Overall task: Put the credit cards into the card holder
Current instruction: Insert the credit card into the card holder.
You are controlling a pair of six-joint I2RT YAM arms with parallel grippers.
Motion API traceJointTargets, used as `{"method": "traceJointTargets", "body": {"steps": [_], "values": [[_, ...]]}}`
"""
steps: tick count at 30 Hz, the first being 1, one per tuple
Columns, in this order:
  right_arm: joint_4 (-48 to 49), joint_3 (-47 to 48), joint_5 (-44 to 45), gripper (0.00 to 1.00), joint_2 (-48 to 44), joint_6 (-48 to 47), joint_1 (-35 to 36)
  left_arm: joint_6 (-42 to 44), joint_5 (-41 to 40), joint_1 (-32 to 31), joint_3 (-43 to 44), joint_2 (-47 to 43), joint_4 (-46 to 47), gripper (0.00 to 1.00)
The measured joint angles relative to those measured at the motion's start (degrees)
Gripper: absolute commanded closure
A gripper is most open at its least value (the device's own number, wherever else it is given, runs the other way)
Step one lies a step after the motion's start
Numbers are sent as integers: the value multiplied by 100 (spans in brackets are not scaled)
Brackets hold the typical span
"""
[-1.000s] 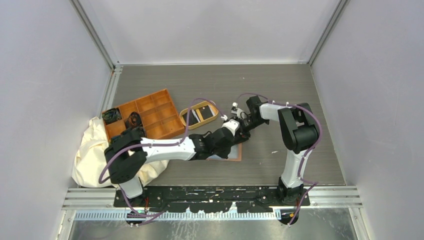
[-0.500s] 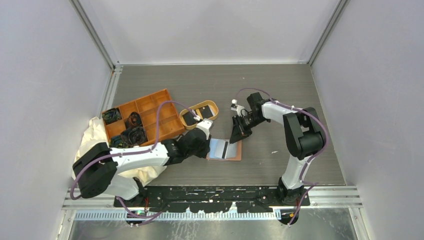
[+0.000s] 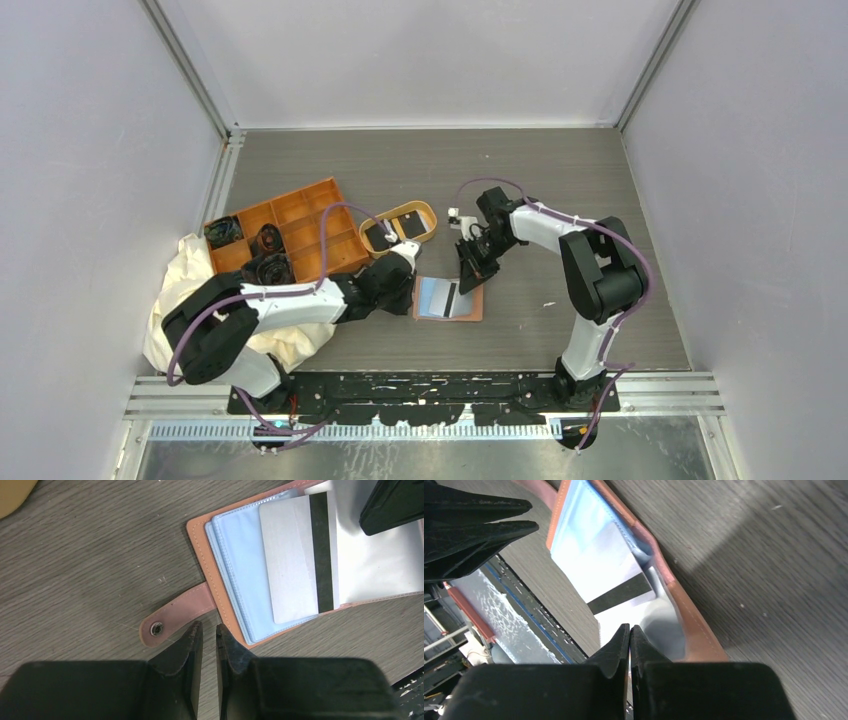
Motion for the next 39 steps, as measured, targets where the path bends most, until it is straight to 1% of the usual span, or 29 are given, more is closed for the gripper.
{"method": "traceJointTargets", "body": {"steps": [9, 16, 26, 34, 38, 39], "values": [[-94, 162, 450, 92, 227, 31, 166, -92, 175, 28, 98, 136, -11, 85], [-52, 164, 520, 91, 337, 201, 190, -109, 315, 37, 136, 267, -11, 86], [133, 258, 236, 90, 369, 407, 190, -131, 420, 39, 179, 372, -7, 88], [210, 387, -87, 89, 643, 509, 227, -133, 448, 42, 199, 402, 20, 88], [216, 404, -258, 86, 651, 525, 240, -136, 468, 44, 201, 411, 24, 88], [195, 426, -278, 83, 651, 511, 240, -136, 470, 48, 201, 411, 24, 88]]}}
